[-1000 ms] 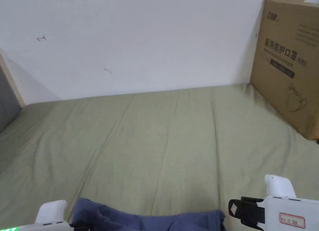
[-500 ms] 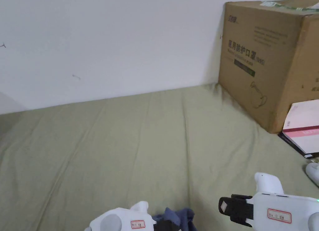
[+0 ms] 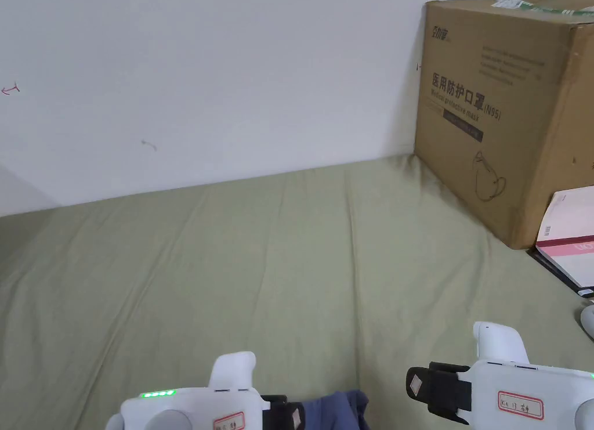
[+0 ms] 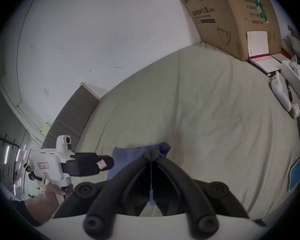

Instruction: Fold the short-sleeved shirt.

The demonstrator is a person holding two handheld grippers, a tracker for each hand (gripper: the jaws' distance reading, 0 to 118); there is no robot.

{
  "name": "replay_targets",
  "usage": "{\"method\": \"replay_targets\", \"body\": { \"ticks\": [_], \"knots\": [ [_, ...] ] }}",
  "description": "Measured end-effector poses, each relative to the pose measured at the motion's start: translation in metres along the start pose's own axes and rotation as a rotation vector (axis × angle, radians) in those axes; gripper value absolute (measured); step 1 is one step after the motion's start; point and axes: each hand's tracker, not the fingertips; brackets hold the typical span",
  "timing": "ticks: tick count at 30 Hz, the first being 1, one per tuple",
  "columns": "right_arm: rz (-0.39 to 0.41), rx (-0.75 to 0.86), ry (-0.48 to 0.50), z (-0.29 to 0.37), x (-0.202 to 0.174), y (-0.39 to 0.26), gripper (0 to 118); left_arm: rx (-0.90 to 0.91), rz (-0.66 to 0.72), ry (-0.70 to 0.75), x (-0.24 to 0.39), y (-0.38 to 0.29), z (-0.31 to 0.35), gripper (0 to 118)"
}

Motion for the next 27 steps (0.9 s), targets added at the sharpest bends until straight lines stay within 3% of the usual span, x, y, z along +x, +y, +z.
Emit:
{"method": "replay_targets", "body": {
  "ticks": [6, 9, 12, 14, 17, 22, 26, 27],
  "knots": [
    [-0.009, 0.003, 0.0, 0.001, 0.003, 0.001, 0, -0.183, -0.034, -0.004, 0.02, -0.02, -0.075, 1],
    [-0.006, 0.001, -0.016, 0.002, 0.007, 0.001, 0, -0.312, 0.059, -0.033, 0.015, -0.034, -0.124, 0],
    [-0.03, 0.013, -0.031, 0.006, 0.008, 0.0, 0, -0.234, 0.15, -0.118, 0.004, -0.038, -0.138, 0],
    [-0.055, 0.075, 0.034, 0.015, 0.004, 0.002, 0, -0.237, 0.125, -0.089, 0.013, -0.034, -0.13, 0],
    [-0.02, 0.158, 0.108, 0.033, -0.011, 0.012, 0, 0.017, -0.028, -0.036, 0.033, -0.031, -0.071, 0],
    [0.154, 0.284, 0.065, 0.054, -0.06, 0.039, 0, 0.495, -0.16, 0.08, 0.055, 0.003, 0.054, 0],
    [0.375, 0.466, -0.123, 0.06, -0.111, 0.049, 0, 0.793, -0.274, 0.278, 0.076, 0.027, 0.127, 0],
    [0.412, 0.51, -0.117, 0.059, -0.119, 0.051, 0, 0.83, -0.294, 0.331, 0.08, 0.032, 0.136, 0]
  ]
}}
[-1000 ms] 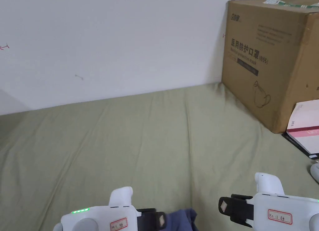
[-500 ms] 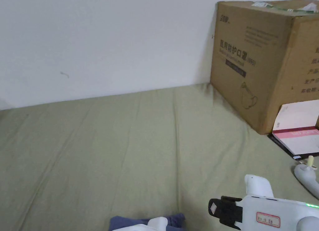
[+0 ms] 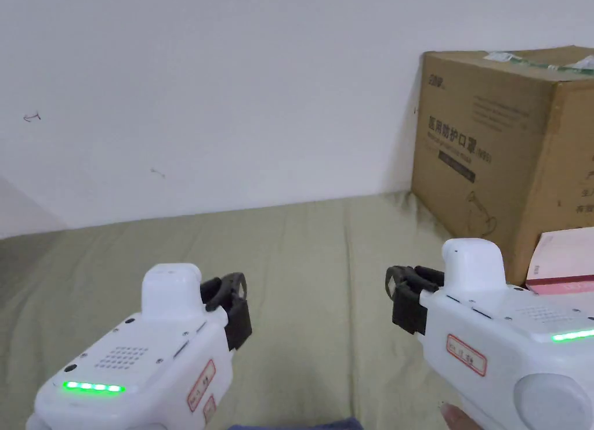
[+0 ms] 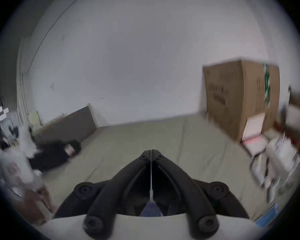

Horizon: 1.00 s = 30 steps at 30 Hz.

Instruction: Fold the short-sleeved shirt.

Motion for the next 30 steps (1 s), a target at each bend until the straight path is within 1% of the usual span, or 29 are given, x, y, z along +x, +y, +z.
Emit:
{"method": "replay_targets", "body": {
  "ticks": [2, 3, 5, 6, 7, 8, 9, 10, 11, 13, 14, 17, 19, 20, 21, 22, 23, 24, 25, 26, 27, 29, 30],
  "knots": [
    [0.054, 0.069, -0.012, -0.009, -0.013, 0.005, 0, 0.04, -0.045, 0.071, 0.0, 0.014, 0.001, 0],
    [0.094, 0.096, -0.038, -0.014, -0.019, 0.006, 0, 0.045, -0.048, 0.091, -0.002, 0.018, 0.001, 0],
    [0.142, 0.121, -0.124, -0.029, -0.022, 0.0, 0, 0.057, -0.041, 0.106, -0.004, 0.011, -0.002, 0],
    [0.153, 0.113, -0.197, -0.037, -0.021, -0.006, 0, 0.071, -0.047, 0.141, -0.004, 0.004, -0.001, 0],
    [0.133, 0.098, -0.246, -0.043, -0.018, -0.01, 0, 0.089, -0.07, 0.19, -0.003, -0.002, 0.0, 0],
    [0.089, 0.07, -0.252, -0.047, -0.011, -0.015, 0, 0.078, -0.08, 0.22, -0.002, -0.009, -0.001, 0],
    [0.057, 0.043, -0.249, -0.049, -0.004, -0.018, 0, 0.053, -0.07, 0.215, -0.003, -0.014, -0.001, 0],
    [0.041, 0.033, -0.251, -0.048, 0.0, -0.02, 0, 0.04, -0.058, 0.219, -0.004, -0.017, -0.001, 0],
    [0.065, 0.046, -0.255, -0.045, 0.0, -0.023, 0, 0.027, -0.044, 0.222, -0.005, -0.02, 0.0, 0],
    [0.139, 0.062, -0.294, -0.039, 0.001, -0.027, 0, 0.02, -0.042, 0.227, -0.005, -0.025, 0.002, 0],
    [0.143, 0.058, -0.293, -0.038, 0.002, -0.028, 0, 0.015, -0.054, 0.24, -0.005, -0.027, 0.001, 0],
    [0.086, 0.048, -0.273, -0.036, 0.006, -0.026, 0, 0.001, -0.057, 0.24, -0.004, -0.027, 0.001, 0],
    [0.07, 0.059, -0.27, -0.033, 0.006, -0.025, 0, -0.003, -0.055, 0.234, -0.004, -0.027, 0.001, 0],
    [0.049, 0.068, -0.239, -0.031, 0.006, -0.024, 0, -0.006, -0.056, 0.227, -0.004, -0.025, 0.003, 0],
    [0.005, 0.061, -0.138, -0.028, 0.007, -0.021, 0, -0.007, -0.051, 0.212, -0.005, -0.024, 0.005, 0],
    [-0.051, 0.048, 0.021, -0.027, 0.012, -0.021, 0, -0.009, -0.034, 0.173, -0.008, -0.024, 0.008, 0],
    [-0.109, 0.001, 0.153, -0.031, 0.014, -0.023, 0, -0.019, -0.012, 0.13, -0.012, -0.024, 0.012, 0],
    [-0.119, -0.08, 0.161, -0.04, 0.011, -0.026, 0, -0.03, 0.002, 0.105, -0.016, -0.024, 0.019, 0],
    [-0.087, -0.167, 0.126, -0.047, 0.009, -0.032, 0, -0.033, 0.002, 0.109, -0.019, -0.027, 0.026, 0],
    [-0.063, -0.278, 0.122, -0.058, 0.007, -0.042, 0, -0.04, 0.003, 0.112, -0.023, -0.03, 0.033, 0],
    [-0.054, -0.412, 0.141, -0.072, 0.007, -0.056, 0, -0.048, 0.002, 0.119, -0.026, -0.035, 0.04, 0],
    [-0.062, -0.654, 0.179, -0.096, 0.006, -0.097, 0, -0.086, -0.009, 0.152, -0.034, -0.047, 0.051, 0],
    [-0.067, -0.75, 0.191, -0.104, 0.005, -0.121, 0, -0.113, 0.002, 0.158, -0.039, -0.054, 0.056, 0]
  ]
}}
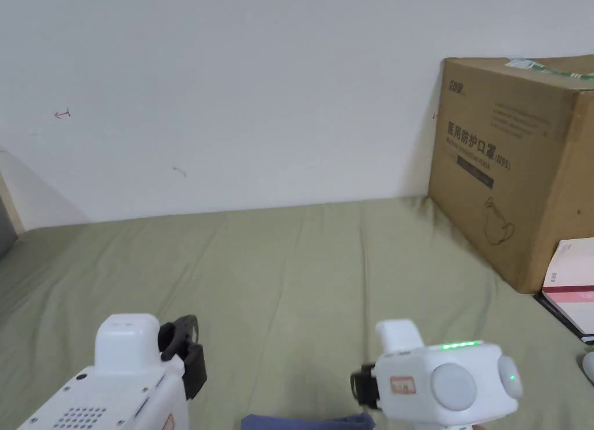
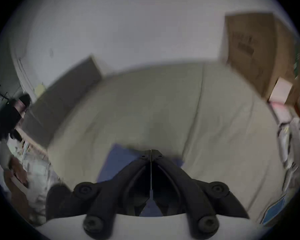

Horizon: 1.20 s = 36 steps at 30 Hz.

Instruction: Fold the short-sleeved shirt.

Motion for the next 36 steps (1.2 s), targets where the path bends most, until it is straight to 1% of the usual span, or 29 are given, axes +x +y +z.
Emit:
{"method": "replay_targets", "body": {
  "ticks": [2, 4, 5, 7, 8, 10, 11, 12, 13, 14, 15, 16, 17, 19, 22, 24, 25, 26, 27, 28, 29, 30, 31, 32, 33, 34, 35, 36],
  "knots": [
    [-0.054, -0.116, 0.012, -0.034, 0.008, -0.024, 0, -0.042, 0.029, 0.011, -0.011, -0.015, 0.004, 0],
    [-0.077, -0.188, -0.01, -0.059, 0.016, -0.047, 0, -0.088, 0.053, 0.036, -0.02, -0.029, 0.005, 0],
    [-0.082, -0.212, -0.037, -0.067, 0.021, -0.056, 0, -0.112, 0.066, 0.044, -0.025, -0.035, 0.005, 0],
    [-0.121, -0.207, -0.023, -0.073, 0.031, -0.068, 0, -0.158, 0.1, 0.038, -0.036, -0.046, 0.001, 0],
    [-0.168, -0.165, 0.022, -0.069, 0.037, -0.07, 0, -0.198, 0.137, -0.003, -0.045, -0.051, -0.005, 0],
    [-0.227, -0.157, 0.067, -0.067, 0.047, -0.071, 0, -0.311, 0.286, -0.173, -0.066, -0.06, -0.025, 0],
    [-0.241, -0.156, 0.083, -0.066, 0.05, -0.072, 0, -0.383, 0.399, -0.291, -0.079, -0.068, -0.039, 1],
    [-0.245, -0.156, 0.092, -0.066, 0.054, -0.072, 0, -0.473, 0.527, -0.413, -0.093, -0.079, -0.057, 5],
    [-0.245, -0.156, 0.097, -0.067, 0.055, -0.072, 0, -0.553, 0.641, -0.507, -0.102, -0.092, -0.074, 27],
    [-0.244, -0.156, 0.101, -0.067, 0.057, -0.072, 0, -0.622, 0.731, -0.57, -0.11, -0.105, -0.089, 53],
    [-0.243, -0.155, 0.105, -0.068, 0.055, -0.073, 0, -0.667, 0.789, -0.606, -0.115, -0.12, -0.103, 84],
    [-0.242, -0.154, 0.108, -0.068, 0.055, -0.074, 0, -0.695, 0.811, -0.613, -0.117, -0.132, -0.113, 110],
    [-0.242, -0.151, 0.111, -0.067, 0.056, -0.074, 0, -0.728, 0.803, -0.61, -0.119, -0.142, -0.123, 114],
    [-0.243, -0.143, 0.118, -0.067, 0.056, -0.077, 0, -0.734, 0.788, -0.603, -0.117, -0.16, -0.137, 114],
    [-0.268, -0.125, 0.137, -0.066, 0.06, -0.081, 0, -0.854, 0.851, -0.657, -0.109, -0.191, -0.165, 114],
    [-0.3, -0.116, 0.156, -0.067, 0.063, -0.084, 0, -0.918, 0.932, -0.747, -0.094, -0.216, -0.183, 114],
    [-0.315, -0.115, 0.166, -0.067, 0.065, -0.084, 0, -0.911, 0.973, -0.812, -0.086, -0.222, -0.188, 114],
    [-0.331, -0.114, 0.175, -0.068, 0.067, -0.085, 0, -0.888, 1.016, -0.914, -0.074, -0.223, -0.189, 113],
    [-0.349, -0.113, 0.185, -0.067, 0.068, -0.086, 0, -0.896, 1.021, -0.969, -0.064, -0.226, -0.194, 111],
    [-0.361, -0.114, 0.188, -0.068, 0.07, -0.086, 0, -0.876, 0.971, -0.899, -0.06, -0.23, -0.194, 97],
    [-0.373, -0.114, 0.193, -0.068, 0.071, -0.087, 0, -0.838, 0.921, -0.802, -0.059, -0.234, -0.194, 52],
    [-0.383, -0.113, 0.197, -0.068, 0.072, -0.087, 0, -0.902, 0.831, -0.633, -0.062, -0.248, -0.197, 18],
    [-0.405, -0.123, 0.235, -0.07, 0.073, -0.087, 0, -0.905, 0.909, -0.688, -0.062, -0.256, -0.195, 18],
    [-0.411, -0.129, 0.217, -0.07, 0.073, -0.087, 0, -0.809, 0.966, -0.76, -0.065, -0.247, -0.187, 18],
    [-0.417, -0.121, 0.218, -0.067, 0.073, -0.086, 0, -0.853, 0.856, -0.747, -0.062, -0.239, -0.188, 18],
    [-0.421, -0.127, 0.217, -0.066, 0.071, -0.084, 0, -0.861, 0.839, -0.726, -0.063, -0.236, -0.187, 18],
    [-0.423, -0.128, 0.213, -0.064, 0.069, -0.082, 0, -0.857, 0.866, -0.717, -0.062, -0.229, -0.184, 18],
    [-0.417, -0.126, 0.205, -0.059, 0.065, -0.079, 0, -0.854, 0.839, -0.687, -0.061, -0.219, -0.178, 18]
  ]
}}
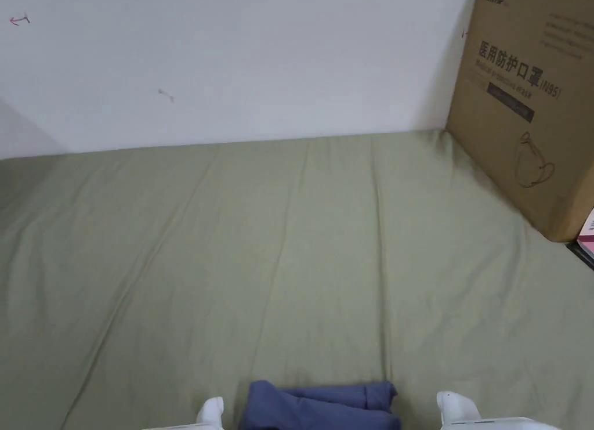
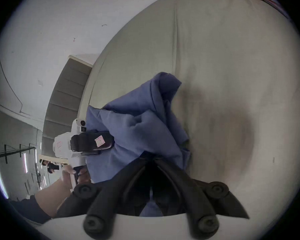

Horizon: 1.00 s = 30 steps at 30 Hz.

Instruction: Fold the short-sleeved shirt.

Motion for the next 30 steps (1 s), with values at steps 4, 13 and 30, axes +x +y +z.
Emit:
{"method": "replay_targets", "body": {
  "ticks": [4, 13, 30],
  "knots": [
    [0.098, 0.041, -0.048, 0.021, -0.028, 0.003, 0, 0.11, -0.114, 0.006, 0.038, -0.002, 0.059, 18],
    [0.21, 0.043, -0.108, 0.047, -0.072, -0.007, 0, 0.225, -0.14, 0.501, 0.03, 0.035, 0.294, 18],
    [0.241, 0.014, -0.136, 0.031, -0.101, -0.009, 0, 0.239, -0.125, 1.158, -0.013, 0.04, 0.434, 96]
  ]
}}
